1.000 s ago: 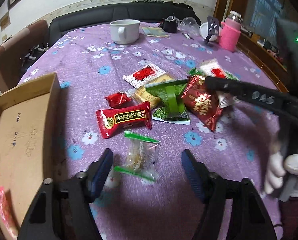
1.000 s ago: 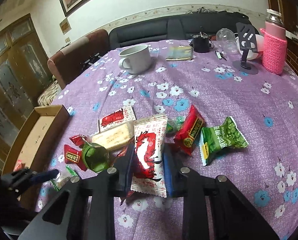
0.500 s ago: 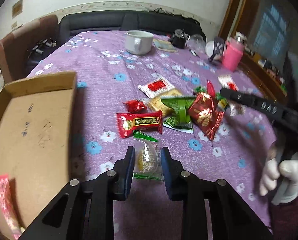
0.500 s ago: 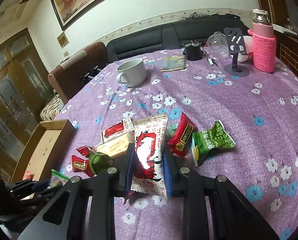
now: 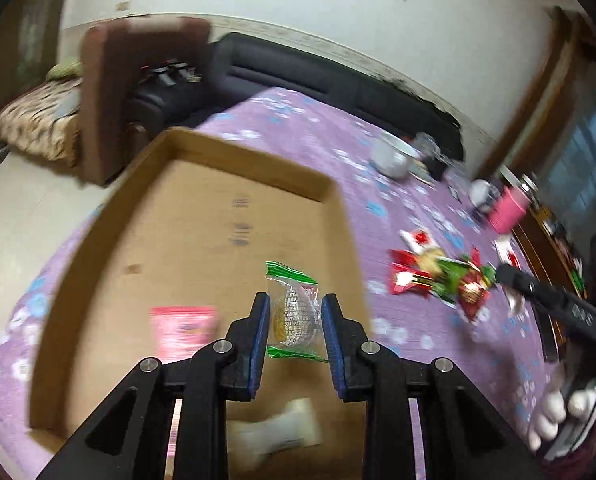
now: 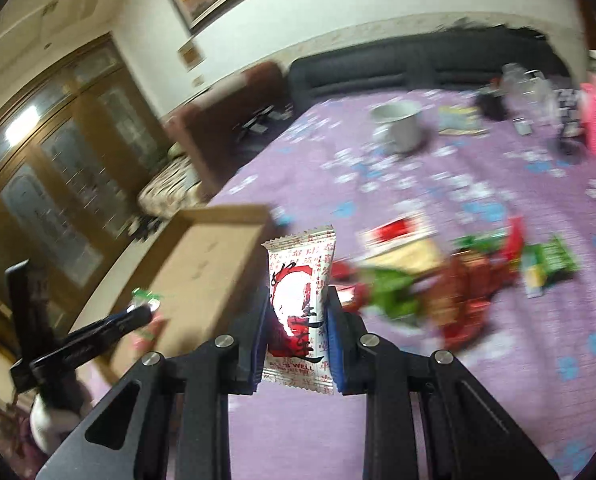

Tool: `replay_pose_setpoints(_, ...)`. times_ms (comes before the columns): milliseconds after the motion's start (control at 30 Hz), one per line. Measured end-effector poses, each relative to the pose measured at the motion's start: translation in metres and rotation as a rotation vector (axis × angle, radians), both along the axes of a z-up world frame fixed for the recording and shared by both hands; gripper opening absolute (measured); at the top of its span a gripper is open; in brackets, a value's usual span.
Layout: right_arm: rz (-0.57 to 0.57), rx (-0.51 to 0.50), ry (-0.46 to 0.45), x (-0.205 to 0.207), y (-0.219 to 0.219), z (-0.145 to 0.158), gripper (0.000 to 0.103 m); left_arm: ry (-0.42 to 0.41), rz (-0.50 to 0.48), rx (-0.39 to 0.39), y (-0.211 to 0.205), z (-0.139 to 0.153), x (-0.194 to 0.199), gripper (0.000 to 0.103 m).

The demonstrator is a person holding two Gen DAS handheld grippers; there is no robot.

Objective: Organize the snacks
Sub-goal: 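Drop both packets into the cardboard tray by opening both grippers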

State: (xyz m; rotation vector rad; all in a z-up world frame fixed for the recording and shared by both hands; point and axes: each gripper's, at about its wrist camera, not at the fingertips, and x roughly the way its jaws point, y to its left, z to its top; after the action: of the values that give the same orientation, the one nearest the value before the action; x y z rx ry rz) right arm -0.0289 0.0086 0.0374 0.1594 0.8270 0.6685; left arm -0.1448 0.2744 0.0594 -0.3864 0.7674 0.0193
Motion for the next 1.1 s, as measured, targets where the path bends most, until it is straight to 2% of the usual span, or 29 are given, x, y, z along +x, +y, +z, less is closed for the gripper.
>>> replay_pose_setpoints(167,0.125,-0.012,0.054,-0.011,0.065,-0.007,0.025,0.018,0.078,0.009,0.041,-0.007,-0.008,0.028)
replay_pose_setpoints(333,0.213,-0.083,0.083,-0.02,0.127,-0.022,0.025,0.047,0.115,0.005,0.064,-0.018,-0.007,0.028)
replay_pose_setpoints(567,0.261,-0.144,0.127,-0.027,0.168,-0.049,0.025,0.037,0.091,-0.018,0.067,-0.019,-0.011,0.028)
replay_pose_setpoints(600,0.261,-0.152,0.125,-0.028,0.17,-0.05,0.026,0.033,0.09,-0.021,0.067,-0.018,-0.012,0.029)
replay_pose_setpoints(700,0.259,-0.165,0.098,-0.032,0.173,-0.049,0.029,0.017,0.099,-0.04,0.068,-0.012,-0.018,0.043)
replay_pose_setpoints(733,0.258,-0.162,0.094,-0.033,0.173,-0.048,0.035,0.011,0.104,-0.046,0.068,-0.01,-0.02,0.046)
replay_pose_setpoints(800,0.256,-0.141,0.089,-0.034,0.166,-0.042,0.041,-0.009,0.109,-0.07,0.069,-0.004,-0.024,0.05)
replay_pose_setpoints(867,0.245,-0.13,0.073,-0.035,0.16,-0.035,0.042,-0.027,0.114,-0.091,0.068,0.002,-0.027,0.062)
replay_pose_setpoints(900,0.24,-0.125,0.067,-0.034,0.157,-0.032,0.043,-0.036,0.118,-0.098,0.067,0.005,-0.029,0.072)
replay_pose_setpoints(933,0.233,-0.115,0.061,-0.035,0.149,-0.027,0.043,-0.044,0.119,-0.104,0.066,0.008,-0.03,0.077)
replay_pose_setpoints(1000,0.2,-0.096,0.029,-0.035,0.125,-0.014,0.047,-0.051,0.121,-0.124,0.062,0.012,-0.032,0.081)
replay_pose_setpoints(1100,0.116,-0.096,-0.044,-0.034,0.079,0.002,0.064,-0.052,0.104,-0.175,0.054,0.017,-0.033,0.085)
